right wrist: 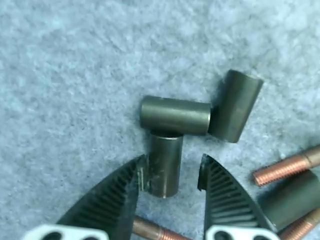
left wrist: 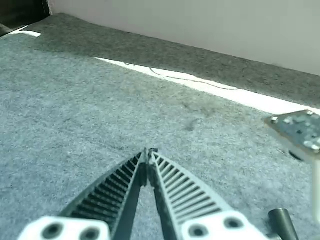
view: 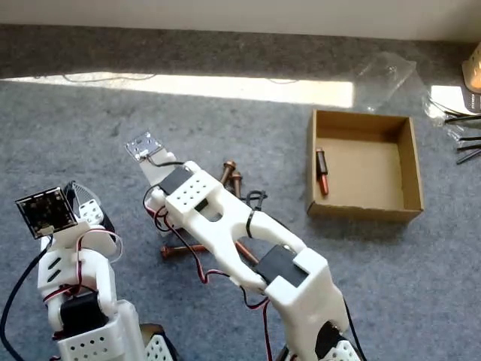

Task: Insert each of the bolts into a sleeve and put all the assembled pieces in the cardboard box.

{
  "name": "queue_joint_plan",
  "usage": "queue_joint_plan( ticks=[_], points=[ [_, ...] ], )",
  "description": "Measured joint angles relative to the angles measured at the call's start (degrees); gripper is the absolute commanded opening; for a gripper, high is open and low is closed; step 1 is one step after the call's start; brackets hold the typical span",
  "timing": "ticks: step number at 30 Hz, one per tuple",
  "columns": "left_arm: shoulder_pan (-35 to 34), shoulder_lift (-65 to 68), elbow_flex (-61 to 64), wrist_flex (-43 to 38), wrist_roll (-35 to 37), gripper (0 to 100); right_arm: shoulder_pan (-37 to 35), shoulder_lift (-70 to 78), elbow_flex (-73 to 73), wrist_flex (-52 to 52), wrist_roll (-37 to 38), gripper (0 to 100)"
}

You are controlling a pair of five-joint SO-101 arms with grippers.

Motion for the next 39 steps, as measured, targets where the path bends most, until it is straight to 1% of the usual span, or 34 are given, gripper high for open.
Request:
queue_joint_plan(
  ticks=[3, 11, 17, 23, 25, 33, 39],
  points=[
    [0.00, 0.00, 0.00, 0.00, 0.00, 3, 0.00, 1.58, -0.97, 0.00, 0.00, 13.9],
    [0.00, 0.00, 0.00, 0.00, 0.00, 3, 0.18, 2.46, -2.73, 0.09, 0.00, 0.6],
    [0.00, 0.00, 0.26, 0.00, 0.00, 3, 0.18, 2.55, -3.87, 5.01, 0.00, 0.5],
    [0.00, 0.00, 0.26, 0.00, 0.00, 3, 0.44, 2.46, -9.05, 14.59, 0.00, 0.5],
    [0.00, 0.00, 0.26, 0.00, 0.00, 3, 1.93, 1.58, -10.90, 17.05, 0.00, 0.5],
    [0.00, 0.00, 0.26, 0.00, 0.00, 3, 12.75, -5.36, -13.80, 24.00, 0.00, 0.5],
    [0.00, 0.00, 0.26, 0.00, 0.00, 3, 19.52, -9.76, -13.80, 25.49, 0.00, 0.5]
  ],
)
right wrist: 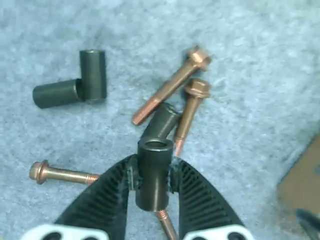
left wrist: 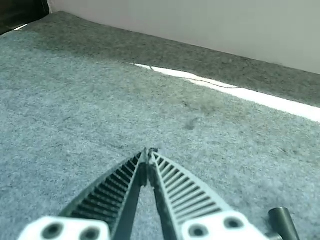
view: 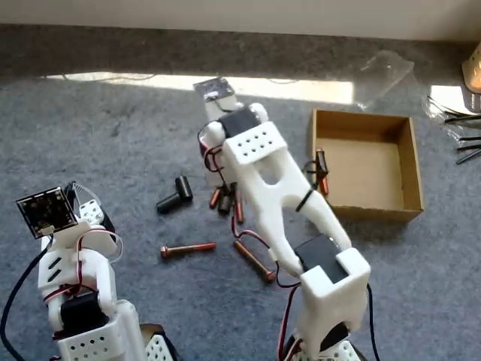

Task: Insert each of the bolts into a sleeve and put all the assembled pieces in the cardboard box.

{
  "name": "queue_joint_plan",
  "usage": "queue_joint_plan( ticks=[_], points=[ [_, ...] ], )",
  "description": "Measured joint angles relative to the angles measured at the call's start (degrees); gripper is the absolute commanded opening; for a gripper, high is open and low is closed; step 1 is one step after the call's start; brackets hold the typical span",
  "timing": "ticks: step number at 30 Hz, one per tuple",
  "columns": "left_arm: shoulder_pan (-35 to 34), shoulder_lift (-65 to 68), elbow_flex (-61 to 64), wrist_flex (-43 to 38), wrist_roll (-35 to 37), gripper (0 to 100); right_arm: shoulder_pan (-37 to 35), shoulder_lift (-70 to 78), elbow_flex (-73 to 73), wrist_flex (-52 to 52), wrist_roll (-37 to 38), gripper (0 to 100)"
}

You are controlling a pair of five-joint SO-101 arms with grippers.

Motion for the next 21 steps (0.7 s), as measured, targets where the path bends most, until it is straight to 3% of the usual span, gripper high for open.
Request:
queue_joint_plan(
  ticks=[4, 8, 14, 21],
  points=[
    [0.00, 0.00, 0.00, 0.00, 0.00, 3, 5.27, -0.70, 1.49, 0.09, 0.09, 0.5],
    [0.00, 0.00, 0.00, 0.00, 0.00, 3, 8.35, -0.70, 5.36, -0.35, 4.92, 0.5],
    [0.00, 0.00, 0.00, 0.00, 0.00, 3, 12.31, -0.70, 13.54, -7.65, 7.30, 0.5],
    [0.00, -0.09, 2.29, 0.00, 0.00, 3, 12.92, -0.70, 22.07, -14.24, 7.38, 1.0]
  ],
)
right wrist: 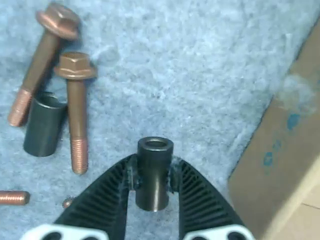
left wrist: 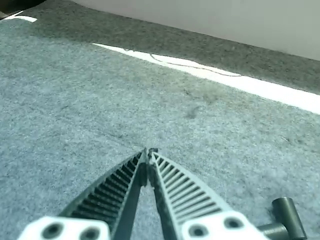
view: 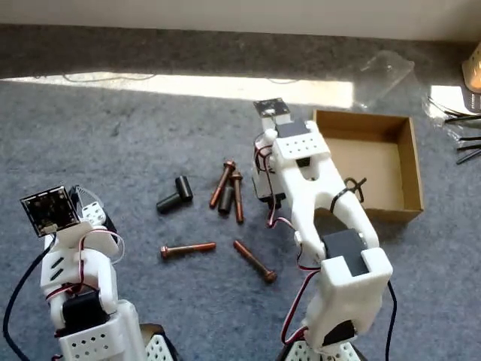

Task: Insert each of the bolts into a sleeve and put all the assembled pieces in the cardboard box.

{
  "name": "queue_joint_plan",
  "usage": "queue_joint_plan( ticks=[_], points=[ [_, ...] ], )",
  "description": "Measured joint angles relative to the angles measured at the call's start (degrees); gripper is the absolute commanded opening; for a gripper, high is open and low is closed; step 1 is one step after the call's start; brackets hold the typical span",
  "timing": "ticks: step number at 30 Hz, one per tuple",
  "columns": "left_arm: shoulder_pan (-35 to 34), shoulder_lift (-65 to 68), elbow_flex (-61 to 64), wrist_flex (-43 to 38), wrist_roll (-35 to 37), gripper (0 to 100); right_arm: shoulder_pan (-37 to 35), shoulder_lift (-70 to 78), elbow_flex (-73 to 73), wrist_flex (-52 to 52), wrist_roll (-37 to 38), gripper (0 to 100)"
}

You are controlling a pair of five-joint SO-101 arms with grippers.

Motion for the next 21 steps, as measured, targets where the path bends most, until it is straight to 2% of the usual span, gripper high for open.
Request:
queue_joint_plan(
  ticks=[9, 21],
  points=[
    [0.00, 0.00, 0.00, 0.00, 0.00, 3, 0.00, 0.00, 3.43, -0.62, 6.33, 7.4],
    [0.00, 0.00, 0.00, 0.00, 0.00, 3, -0.09, 0.00, 6.24, -0.79, 8.70, 7.4]
  ],
)
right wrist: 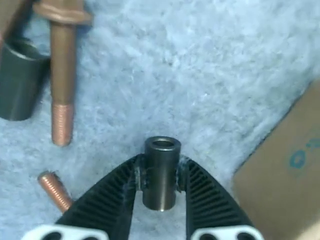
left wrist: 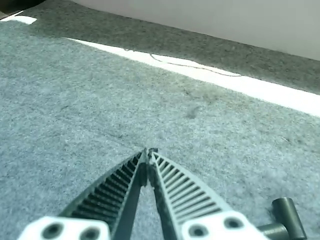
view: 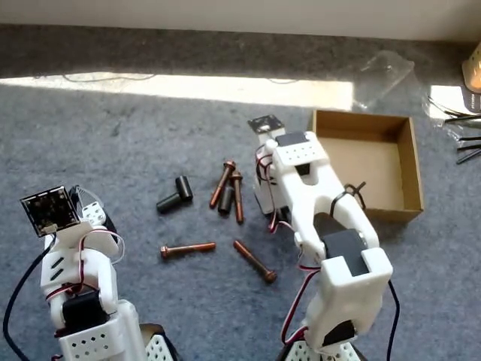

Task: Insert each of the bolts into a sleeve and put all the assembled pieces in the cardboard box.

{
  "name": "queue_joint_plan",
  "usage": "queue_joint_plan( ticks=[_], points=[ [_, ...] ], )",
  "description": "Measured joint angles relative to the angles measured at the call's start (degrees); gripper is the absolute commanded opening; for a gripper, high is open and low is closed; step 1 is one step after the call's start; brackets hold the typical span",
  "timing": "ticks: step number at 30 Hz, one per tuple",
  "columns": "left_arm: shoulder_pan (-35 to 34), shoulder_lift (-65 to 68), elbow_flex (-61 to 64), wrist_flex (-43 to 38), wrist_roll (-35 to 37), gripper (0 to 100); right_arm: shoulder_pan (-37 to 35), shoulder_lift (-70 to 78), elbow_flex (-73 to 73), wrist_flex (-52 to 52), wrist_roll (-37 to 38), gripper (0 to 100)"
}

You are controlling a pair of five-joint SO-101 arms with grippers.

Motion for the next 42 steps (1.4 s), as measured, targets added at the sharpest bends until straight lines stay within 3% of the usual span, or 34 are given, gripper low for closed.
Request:
queue_joint_plan(
  ticks=[31, 37, 42],
  points=[
    [0.00, 0.00, 0.00, 0.00, 0.00, 3, 0.00, -0.88, 5.36, -5.36, 9.14, 7.7],
    [0.00, 0.00, 0.00, 0.00, 0.00, 3, 0.18, 1.23, 4.92, -5.36, 9.85, 0.0],
    [0.00, 0.00, 0.00, 0.00, 0.00, 3, 0.53, 2.99, 1.93, -3.43, 9.85, 0.3]
  ],
)
